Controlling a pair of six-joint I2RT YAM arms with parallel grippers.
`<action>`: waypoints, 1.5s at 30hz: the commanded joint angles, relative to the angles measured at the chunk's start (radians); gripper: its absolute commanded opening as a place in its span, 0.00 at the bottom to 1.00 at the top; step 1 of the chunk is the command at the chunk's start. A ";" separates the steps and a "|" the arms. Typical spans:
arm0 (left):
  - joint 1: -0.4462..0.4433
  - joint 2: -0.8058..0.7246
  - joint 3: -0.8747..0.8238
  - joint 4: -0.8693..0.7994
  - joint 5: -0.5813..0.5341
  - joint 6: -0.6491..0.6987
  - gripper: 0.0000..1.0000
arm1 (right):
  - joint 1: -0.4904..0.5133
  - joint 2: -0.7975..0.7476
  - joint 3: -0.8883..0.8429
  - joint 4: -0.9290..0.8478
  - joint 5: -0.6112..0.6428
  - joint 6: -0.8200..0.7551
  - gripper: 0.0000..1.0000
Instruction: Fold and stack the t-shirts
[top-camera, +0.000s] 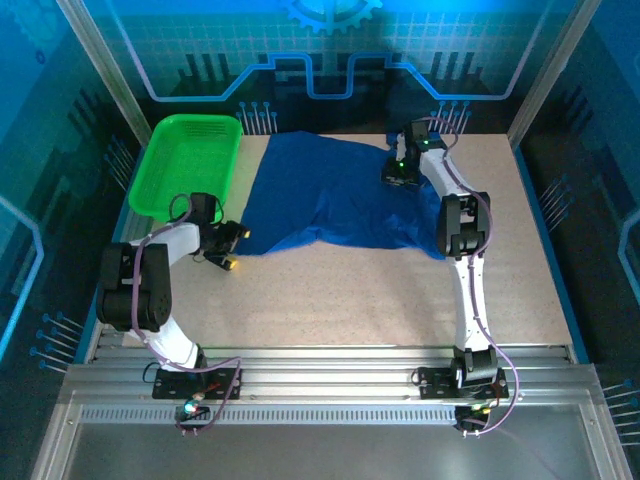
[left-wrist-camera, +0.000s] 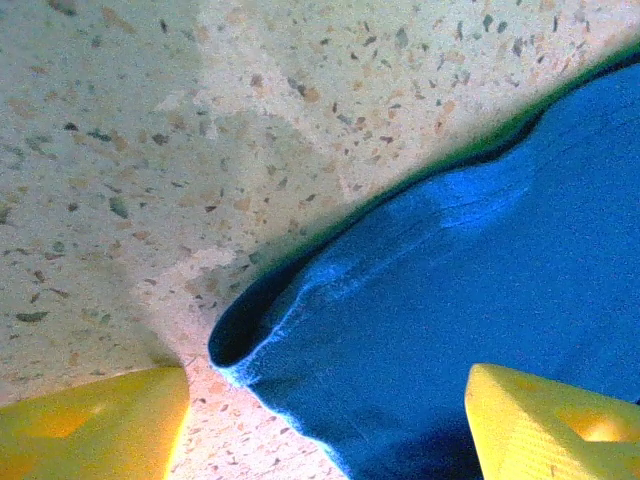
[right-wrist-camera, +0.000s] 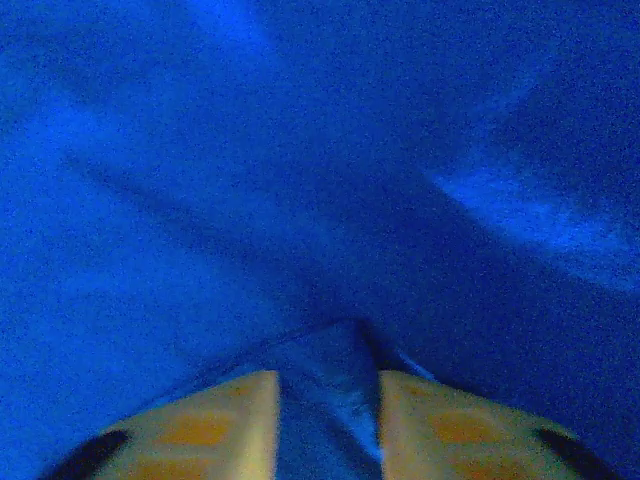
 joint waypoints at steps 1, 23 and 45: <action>0.013 0.029 -0.017 0.115 -0.025 -0.003 0.74 | 0.015 -0.002 0.025 -0.020 0.024 0.017 0.18; 0.025 -0.029 -0.060 0.127 -0.093 -0.076 0.75 | 0.056 -0.394 -0.212 0.080 0.031 0.016 0.00; -0.008 0.102 0.029 0.106 -0.040 -0.051 0.62 | 0.056 -0.687 -0.512 0.117 -0.006 0.012 0.00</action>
